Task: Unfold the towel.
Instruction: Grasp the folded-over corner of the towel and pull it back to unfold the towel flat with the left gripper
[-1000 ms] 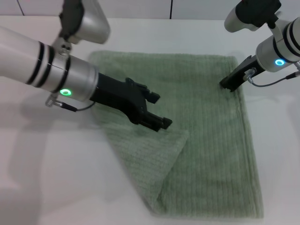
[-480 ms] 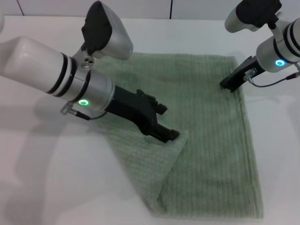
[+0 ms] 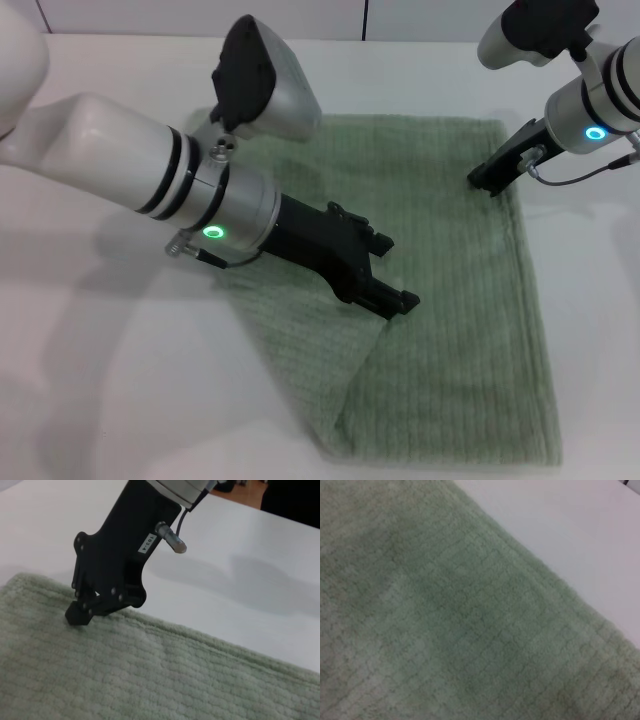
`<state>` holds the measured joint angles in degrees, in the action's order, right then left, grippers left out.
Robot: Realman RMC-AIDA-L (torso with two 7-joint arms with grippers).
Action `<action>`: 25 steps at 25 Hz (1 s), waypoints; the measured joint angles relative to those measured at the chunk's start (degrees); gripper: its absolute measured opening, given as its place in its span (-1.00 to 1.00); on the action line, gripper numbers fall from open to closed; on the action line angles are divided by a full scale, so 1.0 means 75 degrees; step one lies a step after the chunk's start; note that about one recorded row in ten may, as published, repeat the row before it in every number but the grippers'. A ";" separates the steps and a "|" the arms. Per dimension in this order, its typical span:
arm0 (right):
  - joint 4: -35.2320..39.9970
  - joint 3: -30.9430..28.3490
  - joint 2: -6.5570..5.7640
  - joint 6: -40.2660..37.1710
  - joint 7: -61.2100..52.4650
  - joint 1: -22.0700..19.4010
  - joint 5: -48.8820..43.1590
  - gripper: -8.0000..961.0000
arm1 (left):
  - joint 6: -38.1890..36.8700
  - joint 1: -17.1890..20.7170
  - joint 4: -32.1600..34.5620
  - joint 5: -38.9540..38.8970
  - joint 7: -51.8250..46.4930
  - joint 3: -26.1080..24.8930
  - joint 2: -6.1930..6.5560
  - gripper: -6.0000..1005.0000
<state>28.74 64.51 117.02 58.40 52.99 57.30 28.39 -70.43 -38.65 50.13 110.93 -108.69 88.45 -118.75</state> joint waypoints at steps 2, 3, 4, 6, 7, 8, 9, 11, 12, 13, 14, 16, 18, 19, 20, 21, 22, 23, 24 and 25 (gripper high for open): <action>0.0000 0.0000 0.0012 0.0007 0.0000 0.0000 0.0000 -0.98 | 0.0070 -0.0011 -0.0002 -0.0013 0.0000 0.0087 0.0000 0.66; 0.0000 0.0000 0.0012 0.0007 0.0000 0.0000 0.0000 -0.98 | 0.0154 -0.0020 -0.0006 -0.0041 0.0001 0.0197 -0.0003 0.66; 0.0000 0.0000 0.0014 0.0013 0.0000 0.0000 0.0000 -0.98 | 0.0228 -0.0027 -0.0007 -0.0062 0.0001 0.0290 -0.0005 0.66; 0.0000 0.0000 0.0015 0.0014 0.0000 0.0000 0.0000 -0.98 | 0.0391 -0.0035 -0.0013 -0.0087 -0.0008 0.0482 -0.0006 0.66; 0.0000 0.0000 0.0017 0.0016 0.0000 0.0000 0.0000 -0.98 | 0.0523 -0.0037 -0.0020 -0.0090 -0.0028 0.0632 -0.0007 0.66; -0.0001 0.0000 0.0018 0.0018 0.0000 0.0000 0.0000 -0.98 | 0.0663 -0.0038 -0.0032 -0.0090 -0.0041 0.0756 -0.0009 0.66; -0.0002 0.0000 0.0018 0.0019 0.0000 0.0000 0.0000 -0.98 | 0.0714 -0.0041 -0.0055 -0.0089 -0.0047 0.0793 -0.0009 0.66; -0.0009 0.0000 0.0019 0.0019 -0.0003 0.0000 0.0000 -0.98 | 0.0763 -0.0050 -0.0100 -0.0088 -0.0056 0.0831 -0.0009 0.66; -0.0012 -0.0001 0.0019 0.0019 -0.0005 0.0000 0.0000 -0.98 | 0.0763 -0.0050 -0.0100 -0.0088 -0.0056 0.0831 -0.0009 0.66; -0.0013 0.0000 0.0019 0.0019 -0.0007 0.0000 0.0000 -0.98 | 0.0771 -0.0058 -0.0119 -0.0087 -0.0058 0.0837 -0.0009 0.66; -0.0013 0.0000 0.0019 0.0019 -0.0007 0.0000 0.0000 -0.98 | 0.0776 -0.0069 -0.0137 -0.0085 -0.0059 0.0841 -0.0010 0.66; -0.0015 -0.0001 0.0019 0.0015 -0.0010 0.0000 0.0000 -0.98 | 0.0802 -0.0109 -0.0207 -0.0082 -0.0063 0.0867 -0.0010 0.66; -0.0048 -0.0001 0.0019 0.0005 -0.0014 0.0006 0.0000 -0.98 | 0.0813 -0.0121 -0.0230 -0.0082 -0.0065 0.0878 -0.0010 0.66; -0.0048 -0.0001 0.0019 0.0005 -0.0014 0.0006 0.0000 -0.98 | 0.0829 -0.0135 -0.0262 -0.0082 -0.0065 0.0890 -0.0010 0.66; -0.0077 -0.0001 0.0019 -0.0005 -0.0022 0.0021 -0.0003 -0.98 | 0.0855 -0.0141 -0.0282 -0.0082 -0.0065 0.0902 -0.0013 0.66; -0.0120 -0.0001 0.0019 -0.0026 -0.0043 0.0051 -0.0030 -0.98 | 0.0925 -0.0147 -0.0311 -0.0083 -0.0051 0.0939 -0.0019 0.66; -0.0120 -0.0001 0.0019 -0.0026 -0.0043 0.0051 -0.0030 -0.98 | 0.0925 -0.0147 -0.0311 -0.0083 -0.0051 0.0939 -0.0019 0.66; -0.0146 -0.0001 0.0018 -0.0034 -0.0069 0.0064 -0.0068 -0.98 | 0.1053 -0.0153 -0.0322 -0.0083 -0.0059 0.1054 -0.0021 0.66; -0.0146 -0.0001 0.0018 -0.0034 -0.0069 0.0064 -0.0068 -0.98 | 0.1116 -0.0157 -0.0322 -0.0083 -0.0070 0.1129 -0.0022 0.65; -0.0151 -0.0001 0.0018 -0.0034 -0.0078 0.0066 -0.0077 -0.98 | 0.1116 -0.0157 -0.0322 -0.0083 -0.0070 0.1129 -0.0022 0.64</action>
<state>27.61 64.51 117.15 58.14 52.41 57.80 27.81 -62.06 -39.82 47.71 110.30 -109.21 96.92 -118.91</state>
